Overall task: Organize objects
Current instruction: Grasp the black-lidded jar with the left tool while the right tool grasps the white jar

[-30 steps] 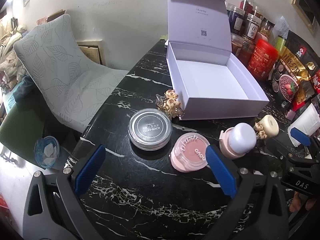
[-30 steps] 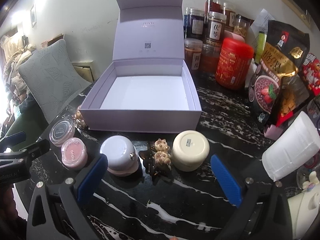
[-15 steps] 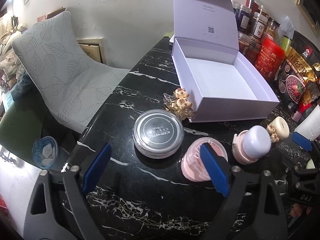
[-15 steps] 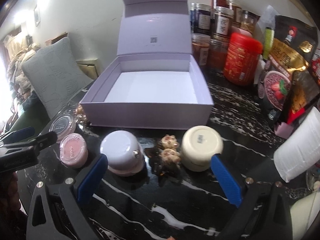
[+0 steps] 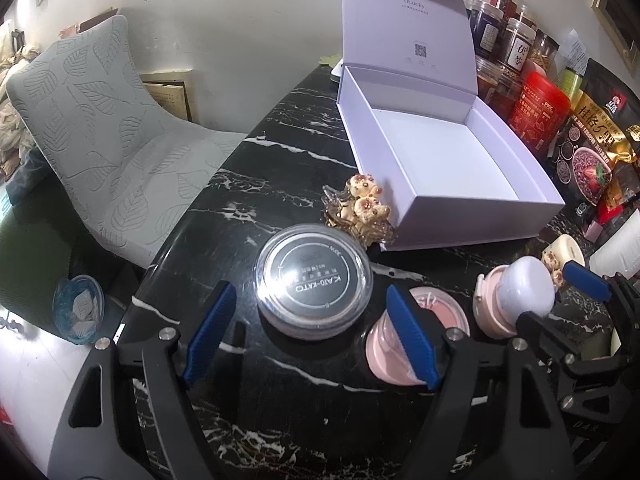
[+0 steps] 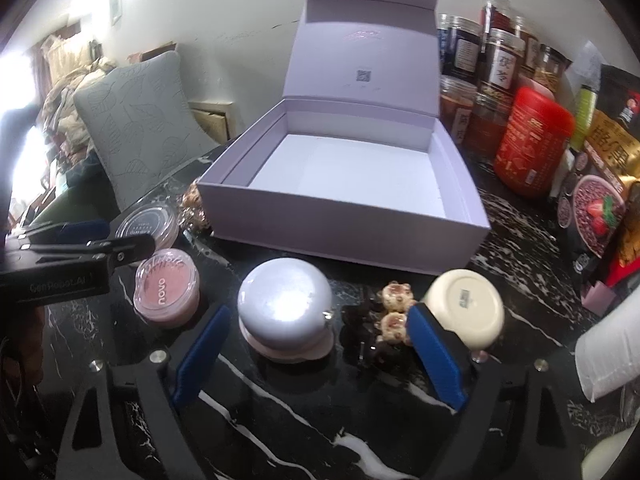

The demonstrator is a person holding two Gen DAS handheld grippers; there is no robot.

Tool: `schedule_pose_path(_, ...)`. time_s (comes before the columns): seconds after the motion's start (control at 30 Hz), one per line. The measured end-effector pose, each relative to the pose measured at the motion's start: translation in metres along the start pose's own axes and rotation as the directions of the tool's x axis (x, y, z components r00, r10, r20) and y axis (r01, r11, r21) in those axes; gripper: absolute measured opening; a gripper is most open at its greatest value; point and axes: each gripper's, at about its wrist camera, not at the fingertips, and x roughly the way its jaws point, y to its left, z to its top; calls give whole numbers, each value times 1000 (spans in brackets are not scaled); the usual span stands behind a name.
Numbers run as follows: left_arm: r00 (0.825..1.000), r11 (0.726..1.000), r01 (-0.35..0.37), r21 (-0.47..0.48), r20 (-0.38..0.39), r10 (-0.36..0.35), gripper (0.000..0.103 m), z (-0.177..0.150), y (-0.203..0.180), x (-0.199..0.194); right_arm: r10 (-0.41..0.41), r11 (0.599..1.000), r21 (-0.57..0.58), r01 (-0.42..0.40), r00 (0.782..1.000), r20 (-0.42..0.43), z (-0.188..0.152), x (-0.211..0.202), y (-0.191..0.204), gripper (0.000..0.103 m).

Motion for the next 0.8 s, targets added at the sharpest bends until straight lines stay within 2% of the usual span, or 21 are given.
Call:
schedule_pose_path(0.17,1000,1000,-3,10,-2,3,77,4,0,8,-19,999,-45,19,1000,6,2,5,8,88)
schedule_pose_path(0.37,999,999,33,5,-41,-32,77,5,0,20,-37,998,-59,38,999,8,6,12,7,88)
schedule_pose_path(0.57,999,1000,26,-4,-45,-26,76,4,1,26,-53,995,-80,53,999,10,8,16,8,88)
schedule_pose_path(0.67,999,1000,20,-5,-47,-20,69,3,1,28,-53,995,-83,54,999,14,8,17,7,88)
schedule_pose_path(0.8,999,1000,14,-11,-45,-14,68,2,3,27,-72,991,-108,73,997,8,9,19,10,88)
